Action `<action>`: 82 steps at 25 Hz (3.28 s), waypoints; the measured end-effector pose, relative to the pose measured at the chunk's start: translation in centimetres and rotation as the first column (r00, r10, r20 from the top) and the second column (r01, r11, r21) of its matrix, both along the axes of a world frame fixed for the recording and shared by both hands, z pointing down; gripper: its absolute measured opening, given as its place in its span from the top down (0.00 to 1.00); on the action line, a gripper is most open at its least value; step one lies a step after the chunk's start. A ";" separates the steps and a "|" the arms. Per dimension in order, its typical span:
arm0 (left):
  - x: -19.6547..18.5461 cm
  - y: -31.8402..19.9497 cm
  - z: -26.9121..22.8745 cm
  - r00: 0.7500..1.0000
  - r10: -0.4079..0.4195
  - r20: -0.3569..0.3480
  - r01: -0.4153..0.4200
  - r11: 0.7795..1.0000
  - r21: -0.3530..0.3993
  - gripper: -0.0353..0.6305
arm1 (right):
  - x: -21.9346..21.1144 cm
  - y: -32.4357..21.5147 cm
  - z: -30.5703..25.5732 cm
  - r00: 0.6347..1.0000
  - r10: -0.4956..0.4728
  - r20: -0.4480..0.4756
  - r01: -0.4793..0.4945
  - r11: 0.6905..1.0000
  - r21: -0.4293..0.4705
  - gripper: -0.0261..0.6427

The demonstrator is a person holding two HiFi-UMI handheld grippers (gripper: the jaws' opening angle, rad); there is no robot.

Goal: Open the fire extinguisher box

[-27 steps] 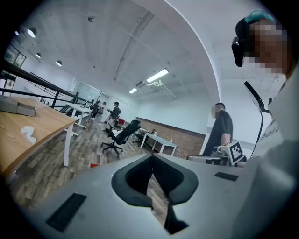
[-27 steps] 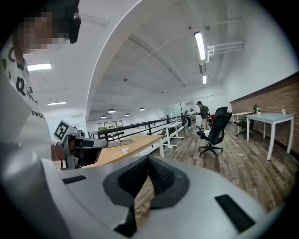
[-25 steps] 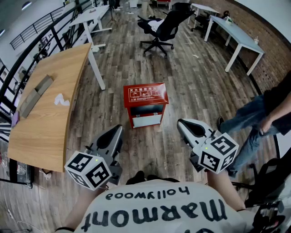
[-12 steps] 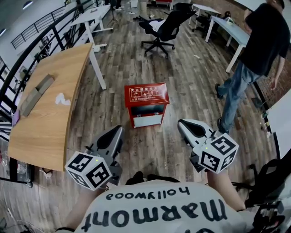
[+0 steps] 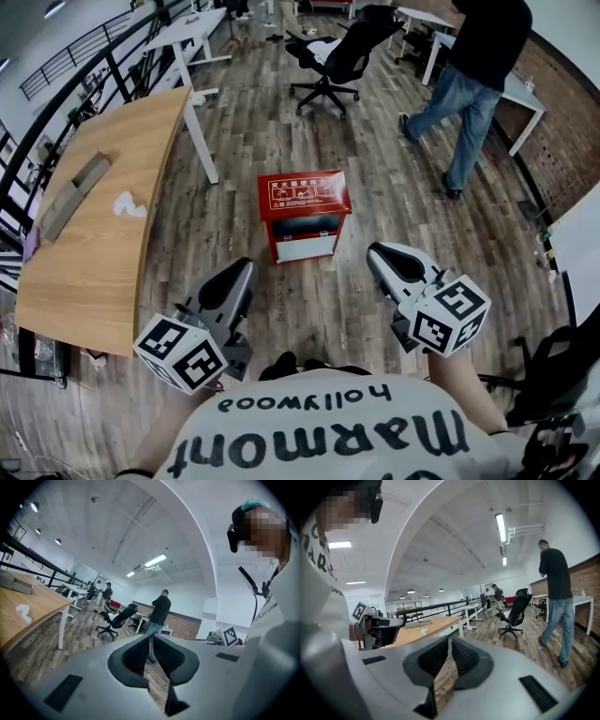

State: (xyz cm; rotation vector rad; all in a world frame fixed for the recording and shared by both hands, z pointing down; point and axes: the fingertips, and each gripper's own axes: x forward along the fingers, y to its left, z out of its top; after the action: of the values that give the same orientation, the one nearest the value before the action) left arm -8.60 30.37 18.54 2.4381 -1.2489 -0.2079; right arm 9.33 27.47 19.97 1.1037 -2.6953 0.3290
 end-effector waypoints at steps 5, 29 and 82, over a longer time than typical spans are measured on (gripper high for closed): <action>-0.9 -0.4 0.3 0.997 0.045 0.063 -0.048 0.998 0.036 0.93 | -1.3 -0.8 0.8 1.000 0.022 -0.020 -0.023 1.000 -0.017 0.94; 0.4 -10.9 6.6 0.998 -0.013 0.067 0.024 0.986 -0.163 0.94 | 2.2 -11.3 4.8 0.991 0.037 -0.129 -0.046 0.997 -0.065 0.94; -5.1 -36.7 16.2 0.990 -0.025 0.141 0.079 0.916 -0.393 0.94 | -3.3 -37.7 15.4 0.970 -0.133 -0.202 0.069 0.952 -0.297 0.94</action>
State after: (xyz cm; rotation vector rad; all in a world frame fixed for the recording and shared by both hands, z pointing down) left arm -13.67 -6.37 34.77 2.0938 -1.2688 0.1842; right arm 5.99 -10.25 35.35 0.8582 -2.4031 0.5293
